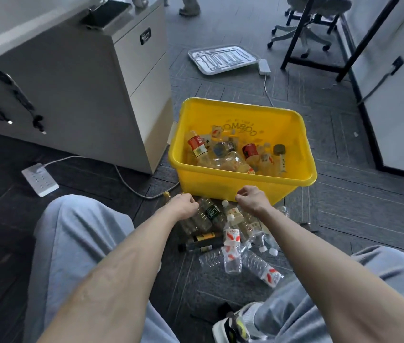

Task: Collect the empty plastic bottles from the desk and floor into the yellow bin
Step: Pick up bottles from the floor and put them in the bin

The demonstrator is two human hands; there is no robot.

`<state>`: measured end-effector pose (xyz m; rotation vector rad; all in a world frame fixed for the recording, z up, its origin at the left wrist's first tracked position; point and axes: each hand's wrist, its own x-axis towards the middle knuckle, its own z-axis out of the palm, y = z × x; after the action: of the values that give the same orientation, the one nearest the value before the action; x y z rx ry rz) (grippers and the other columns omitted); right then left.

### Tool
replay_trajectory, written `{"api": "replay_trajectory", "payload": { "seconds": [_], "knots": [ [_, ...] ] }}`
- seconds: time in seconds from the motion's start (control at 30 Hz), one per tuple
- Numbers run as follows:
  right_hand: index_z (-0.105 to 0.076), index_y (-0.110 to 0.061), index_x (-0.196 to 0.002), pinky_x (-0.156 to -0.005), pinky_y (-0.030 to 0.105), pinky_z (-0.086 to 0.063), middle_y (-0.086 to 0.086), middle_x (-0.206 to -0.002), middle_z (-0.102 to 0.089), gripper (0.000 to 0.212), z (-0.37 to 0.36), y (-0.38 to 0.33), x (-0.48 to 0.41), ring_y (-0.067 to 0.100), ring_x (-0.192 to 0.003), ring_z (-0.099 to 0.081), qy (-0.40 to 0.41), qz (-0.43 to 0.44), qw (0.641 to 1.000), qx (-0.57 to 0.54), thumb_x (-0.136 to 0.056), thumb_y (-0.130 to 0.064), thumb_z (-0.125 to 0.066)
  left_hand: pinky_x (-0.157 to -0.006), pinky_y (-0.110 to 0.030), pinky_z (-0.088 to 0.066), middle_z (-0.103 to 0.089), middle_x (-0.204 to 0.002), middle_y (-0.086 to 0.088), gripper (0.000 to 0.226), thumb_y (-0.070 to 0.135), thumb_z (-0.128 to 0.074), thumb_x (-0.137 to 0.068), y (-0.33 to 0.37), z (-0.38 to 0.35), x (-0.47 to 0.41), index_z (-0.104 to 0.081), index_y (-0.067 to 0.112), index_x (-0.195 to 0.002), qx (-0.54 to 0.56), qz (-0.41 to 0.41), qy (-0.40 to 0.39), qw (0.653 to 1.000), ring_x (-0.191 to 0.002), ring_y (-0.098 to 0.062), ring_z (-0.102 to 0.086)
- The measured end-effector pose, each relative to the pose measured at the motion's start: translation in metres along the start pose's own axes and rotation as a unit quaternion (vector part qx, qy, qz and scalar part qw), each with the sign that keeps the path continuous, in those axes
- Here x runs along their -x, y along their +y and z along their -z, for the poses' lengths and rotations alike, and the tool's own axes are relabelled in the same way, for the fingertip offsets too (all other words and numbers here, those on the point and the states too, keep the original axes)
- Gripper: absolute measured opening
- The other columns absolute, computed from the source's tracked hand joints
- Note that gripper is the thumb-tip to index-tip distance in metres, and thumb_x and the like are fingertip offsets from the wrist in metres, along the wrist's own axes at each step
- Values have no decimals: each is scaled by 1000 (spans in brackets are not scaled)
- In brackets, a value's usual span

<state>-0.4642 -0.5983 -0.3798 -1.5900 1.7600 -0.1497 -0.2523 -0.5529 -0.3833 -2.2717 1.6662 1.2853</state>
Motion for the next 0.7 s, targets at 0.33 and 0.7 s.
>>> {"api": "replay_trajectory", "payload": {
  "seconds": [0.33, 0.7],
  "knots": [
    [-56, -11, -125, -97, 38, -47, 12, -124, -64, 38, -61, 47, -22, 31, -112, -59, -53, -94, 994, 7, -92, -27, -51, -99, -38, -44, -55, -129, -9, 31, 36, -42, -95, -26, -46, -43, -57, 19, -116, 6, 14, -57, 998, -113, -26, -53],
    [-25, -11, -147, -101, 45, -45, 23, -140, -49, 75, -143, 127, -66, 42, -123, -52, -113, -220, 969, -10, -87, -43, -58, -78, -33, -40, -60, -115, -5, 28, 28, -39, -98, -57, -89, -96, -58, 14, -114, 3, 45, -114, 992, -95, -21, -51]
  ]
}}
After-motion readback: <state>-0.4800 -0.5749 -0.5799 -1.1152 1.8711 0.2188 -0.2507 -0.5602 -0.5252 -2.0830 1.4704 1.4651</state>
